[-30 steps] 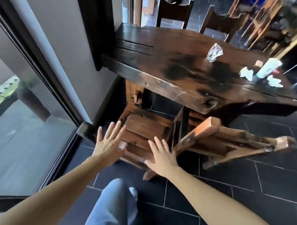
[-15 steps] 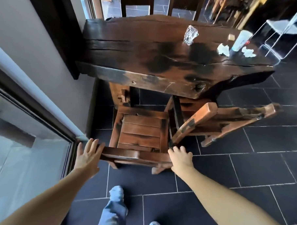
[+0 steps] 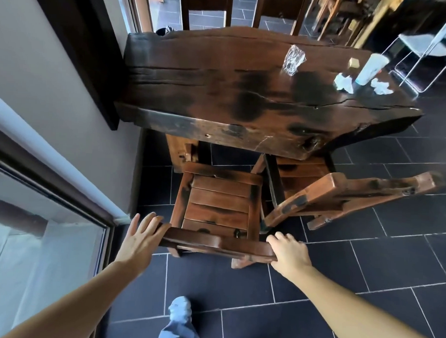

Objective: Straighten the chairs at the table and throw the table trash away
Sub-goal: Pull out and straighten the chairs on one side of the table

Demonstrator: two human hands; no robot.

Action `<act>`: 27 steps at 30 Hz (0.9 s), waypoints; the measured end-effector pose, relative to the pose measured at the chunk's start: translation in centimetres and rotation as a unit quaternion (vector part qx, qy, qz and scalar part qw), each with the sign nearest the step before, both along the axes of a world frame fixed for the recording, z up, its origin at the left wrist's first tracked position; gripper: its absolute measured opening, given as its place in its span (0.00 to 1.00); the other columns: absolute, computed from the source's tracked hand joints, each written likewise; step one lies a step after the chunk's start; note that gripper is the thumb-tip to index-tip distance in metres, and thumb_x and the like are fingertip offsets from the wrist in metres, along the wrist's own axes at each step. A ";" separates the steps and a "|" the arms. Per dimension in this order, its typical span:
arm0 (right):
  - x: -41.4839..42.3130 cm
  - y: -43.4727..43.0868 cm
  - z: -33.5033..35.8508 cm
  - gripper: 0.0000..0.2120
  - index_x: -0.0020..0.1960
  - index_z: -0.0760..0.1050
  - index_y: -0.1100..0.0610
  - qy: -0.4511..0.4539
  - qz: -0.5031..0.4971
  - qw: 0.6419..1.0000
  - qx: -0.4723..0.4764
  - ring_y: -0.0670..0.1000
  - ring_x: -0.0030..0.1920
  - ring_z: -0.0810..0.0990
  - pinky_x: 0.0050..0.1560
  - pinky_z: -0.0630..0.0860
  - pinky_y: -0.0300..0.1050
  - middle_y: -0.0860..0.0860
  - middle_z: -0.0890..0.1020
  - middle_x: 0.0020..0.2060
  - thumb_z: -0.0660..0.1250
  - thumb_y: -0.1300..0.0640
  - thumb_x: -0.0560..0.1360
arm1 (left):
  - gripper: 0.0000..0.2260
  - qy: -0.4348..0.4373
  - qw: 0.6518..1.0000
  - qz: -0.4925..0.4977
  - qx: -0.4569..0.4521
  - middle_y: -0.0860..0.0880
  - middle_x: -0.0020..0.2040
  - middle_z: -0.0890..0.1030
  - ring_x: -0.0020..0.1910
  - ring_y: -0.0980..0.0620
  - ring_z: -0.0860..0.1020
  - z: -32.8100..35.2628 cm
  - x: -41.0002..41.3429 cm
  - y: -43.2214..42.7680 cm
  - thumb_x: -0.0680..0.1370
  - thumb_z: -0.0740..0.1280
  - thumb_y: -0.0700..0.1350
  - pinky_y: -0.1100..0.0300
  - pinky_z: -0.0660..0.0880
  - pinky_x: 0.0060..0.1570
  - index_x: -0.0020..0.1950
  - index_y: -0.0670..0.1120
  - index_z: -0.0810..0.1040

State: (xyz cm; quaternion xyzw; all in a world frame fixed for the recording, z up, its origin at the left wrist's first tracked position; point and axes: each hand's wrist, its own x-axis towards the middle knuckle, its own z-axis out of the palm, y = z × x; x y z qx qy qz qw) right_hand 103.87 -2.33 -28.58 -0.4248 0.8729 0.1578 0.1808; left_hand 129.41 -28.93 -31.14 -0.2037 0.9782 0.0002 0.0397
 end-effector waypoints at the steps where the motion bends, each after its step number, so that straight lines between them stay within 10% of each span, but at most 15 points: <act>1: -0.2 -0.6 0.0 0.19 0.59 0.69 0.50 0.001 -0.001 1.000 0.000 0.54 0.59 0.74 0.50 0.72 0.50 0.48 0.74 0.56 0.71 0.52 0.71 | 0.40 -0.001 1.000 0.000 0.003 0.46 0.57 0.73 0.61 0.43 0.68 0.1 -0.5 -0.7 0.48 0.73 0.31 0.42 0.64 0.63 0.60 0.47 0.73; 10: -2.0 -2.0 -1.4 0.26 0.48 0.79 0.50 0.056 0.010 0.998 -0.004 0.54 0.45 0.81 0.62 0.69 0.65 0.48 0.81 0.41 0.82 0.51 0.52 | 0.37 0.011 1.000 -0.012 0.005 0.49 0.55 0.71 0.57 0.45 0.69 -0.7 -2.7 -3.2 0.52 0.71 0.31 0.44 0.56 0.67 0.60 0.49 0.72; 17: -3.1 -4.1 -0.2 0.26 0.66 0.68 0.47 0.037 -0.015 0.999 0.037 0.54 0.61 0.76 0.70 0.57 0.64 0.48 0.75 0.61 0.72 0.48 0.70 | 0.36 0.007 0.999 -0.030 -0.008 0.49 0.54 0.73 0.56 0.45 0.72 -0.5 -4.5 -5.1 0.51 0.73 0.32 0.41 0.61 0.67 0.58 0.50 0.71; 27: -5.2 -5.7 -0.6 0.26 0.64 0.69 0.46 0.060 0.022 0.998 0.022 0.51 0.62 0.74 0.73 0.47 0.62 0.46 0.77 0.57 0.73 0.46 0.69 | 0.43 0.001 1.000 -0.017 -0.008 0.49 0.54 0.73 0.55 0.46 0.71 -0.5 -6.8 -6.9 0.51 0.73 0.32 0.41 0.64 0.67 0.64 0.50 0.67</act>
